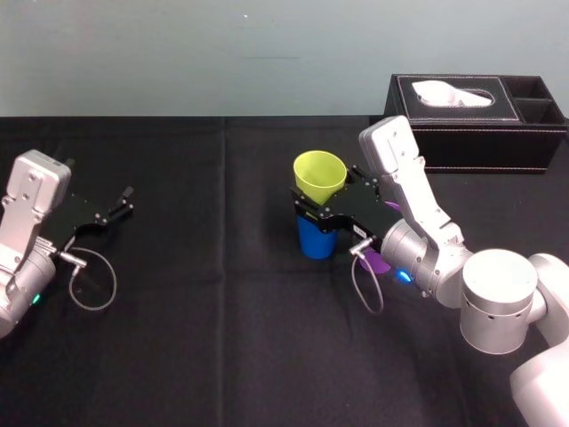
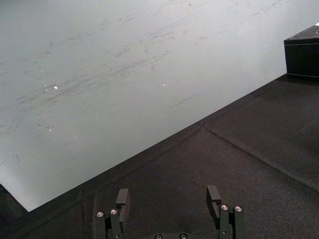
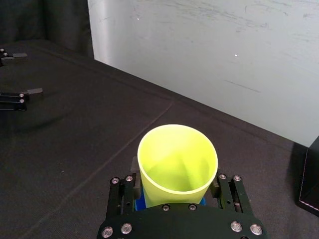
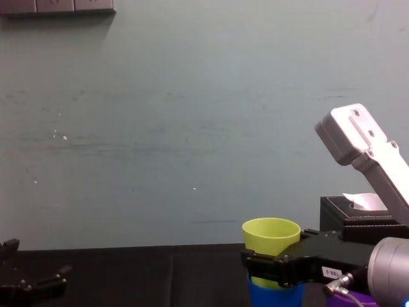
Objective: Stack the three plastic cups sequentially using one hand.
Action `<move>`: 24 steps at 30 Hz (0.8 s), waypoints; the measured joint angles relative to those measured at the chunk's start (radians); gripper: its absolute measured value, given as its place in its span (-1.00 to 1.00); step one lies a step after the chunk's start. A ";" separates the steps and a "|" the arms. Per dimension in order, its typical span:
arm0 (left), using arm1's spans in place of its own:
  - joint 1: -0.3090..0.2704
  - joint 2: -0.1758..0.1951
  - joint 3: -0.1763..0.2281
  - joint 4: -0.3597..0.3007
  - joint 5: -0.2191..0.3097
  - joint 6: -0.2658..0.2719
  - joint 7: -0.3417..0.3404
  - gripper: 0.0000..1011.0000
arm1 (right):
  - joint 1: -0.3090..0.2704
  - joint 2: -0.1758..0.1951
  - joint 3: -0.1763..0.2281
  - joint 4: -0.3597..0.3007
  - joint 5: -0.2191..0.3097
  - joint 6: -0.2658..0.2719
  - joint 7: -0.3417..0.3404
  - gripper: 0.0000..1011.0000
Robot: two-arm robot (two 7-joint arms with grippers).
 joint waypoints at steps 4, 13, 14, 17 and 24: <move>0.000 0.000 0.000 0.000 0.000 0.000 0.000 1.00 | -0.003 0.000 0.001 -0.001 0.002 0.003 0.000 0.46; 0.000 0.000 0.000 0.000 0.000 0.000 0.000 1.00 | -0.009 0.001 -0.001 -0.003 0.006 0.008 0.006 0.46; 0.000 0.000 0.000 0.000 0.000 0.000 0.000 1.00 | -0.009 0.001 -0.002 -0.002 0.006 0.008 0.006 0.46; 0.000 0.000 0.000 0.000 0.000 0.000 0.000 1.00 | -0.010 0.001 -0.004 -0.002 0.006 0.008 0.006 0.46; 0.000 0.000 0.000 0.000 0.000 0.000 0.000 1.00 | -0.010 0.001 -0.008 -0.001 0.002 0.011 0.006 0.46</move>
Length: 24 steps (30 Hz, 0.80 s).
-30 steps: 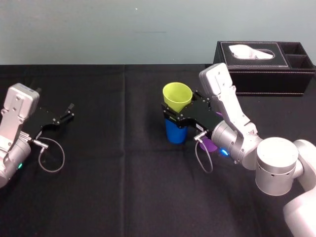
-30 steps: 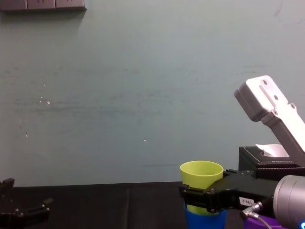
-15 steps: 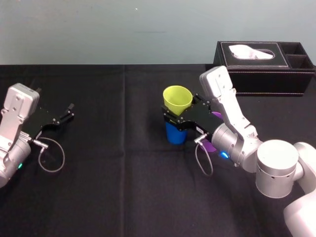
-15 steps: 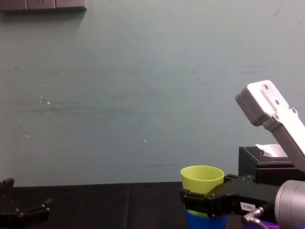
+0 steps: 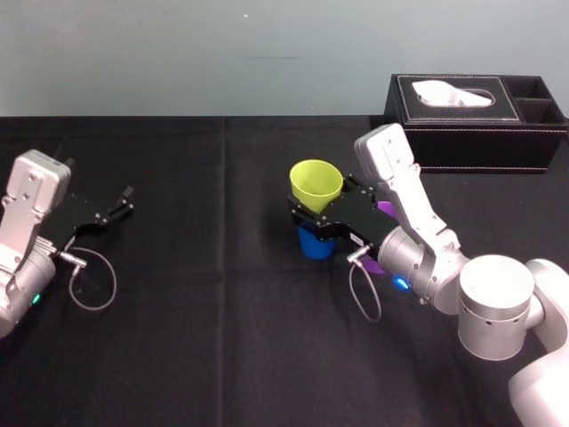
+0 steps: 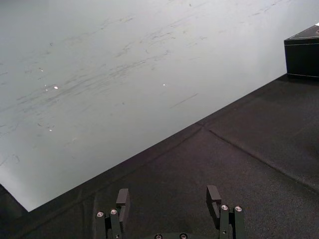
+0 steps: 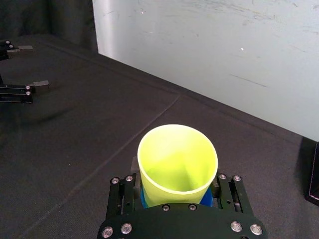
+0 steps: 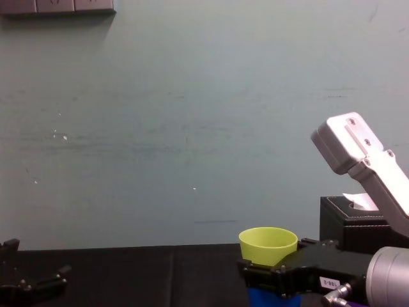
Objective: Stack the three plastic cups sequentially using one hand.
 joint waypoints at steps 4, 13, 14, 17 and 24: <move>0.000 0.000 0.000 0.000 0.000 0.000 0.000 1.00 | 0.000 0.000 0.000 0.000 0.000 0.000 0.000 0.46; 0.000 0.000 0.000 0.000 0.000 0.000 0.000 1.00 | 0.000 0.000 0.001 0.000 0.000 0.000 0.000 0.49; 0.000 0.000 0.000 0.000 0.000 0.000 0.000 1.00 | 0.000 0.000 0.001 0.000 0.000 0.000 0.000 0.50; 0.000 0.000 0.000 0.000 0.000 0.000 0.000 1.00 | 0.000 0.000 0.001 0.000 0.000 0.000 0.000 0.70; 0.000 0.000 0.000 0.000 0.000 0.000 0.000 1.00 | 0.000 0.000 0.001 0.000 0.001 -0.001 -0.001 0.98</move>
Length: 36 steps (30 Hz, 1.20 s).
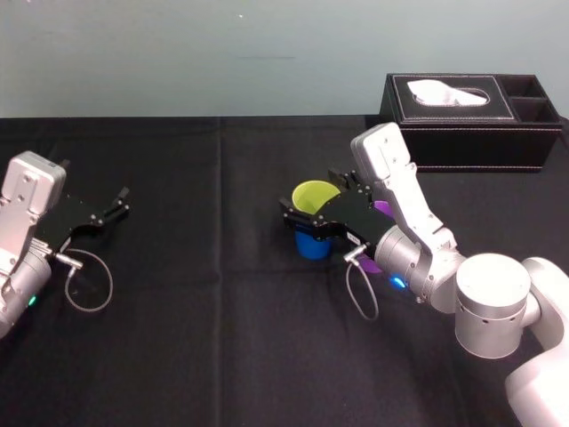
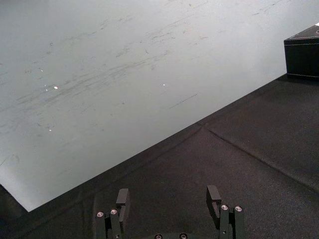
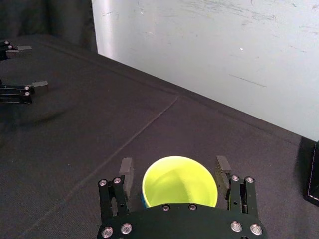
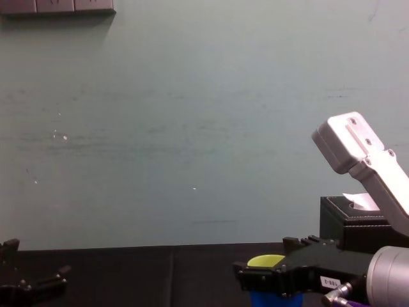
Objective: Stack the three plastic cups sequentially using one hand.
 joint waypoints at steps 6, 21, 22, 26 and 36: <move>0.000 0.000 0.000 0.000 0.000 0.000 0.000 1.00 | 0.000 0.000 0.000 0.000 0.000 0.000 0.000 0.98; 0.000 0.000 0.000 0.000 0.000 0.000 0.000 1.00 | -0.035 0.025 0.021 -0.090 0.022 -0.006 0.007 0.98; 0.000 0.000 0.000 0.000 0.000 0.000 0.000 1.00 | -0.035 0.025 0.021 -0.090 0.022 -0.006 0.007 0.98; 0.000 0.000 0.000 0.000 0.000 0.000 0.000 1.00 | -0.055 0.044 0.038 -0.137 0.039 0.015 0.012 0.98; 0.000 0.000 0.000 0.000 0.000 0.000 0.000 1.00 | -0.133 0.131 0.115 -0.240 0.121 0.039 0.051 0.98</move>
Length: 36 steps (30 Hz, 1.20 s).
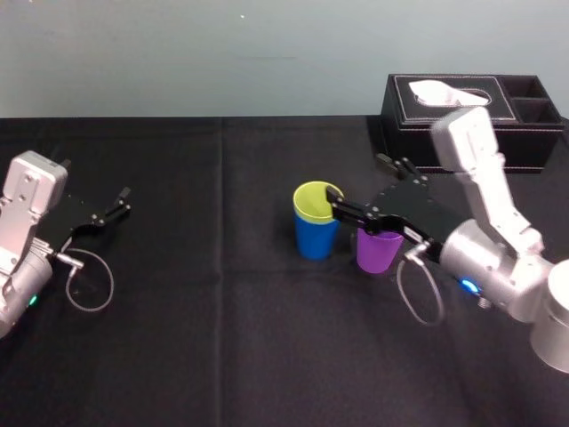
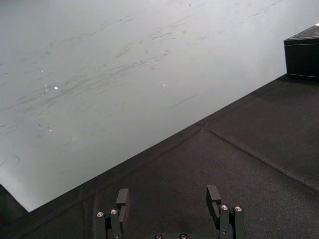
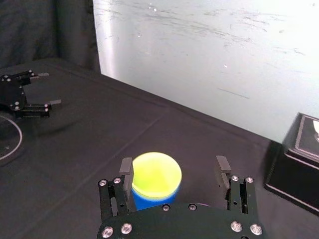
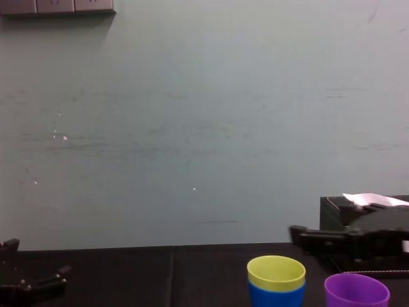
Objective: Stack the three plastic cups sequentially using one hand.
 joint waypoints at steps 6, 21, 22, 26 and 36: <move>0.000 0.000 0.000 0.000 0.000 0.000 0.000 1.00 | -0.070 0.068 0.068 -0.036 0.056 -0.017 0.022 0.98; 0.000 0.000 0.000 0.000 0.000 0.000 0.000 1.00 | -0.233 0.167 0.150 -0.032 0.145 -0.167 0.070 0.98; 0.000 0.000 0.000 0.000 0.000 0.000 0.000 1.00 | -0.240 0.170 0.150 -0.029 0.147 -0.176 0.072 0.98; 0.000 0.000 0.000 0.000 0.000 0.000 0.000 1.00 | -0.267 0.175 0.140 -0.014 0.147 -0.221 0.074 0.98; 0.000 0.000 0.000 0.000 0.000 0.000 0.000 1.00 | -0.273 0.143 0.099 0.046 0.109 -0.261 0.023 0.98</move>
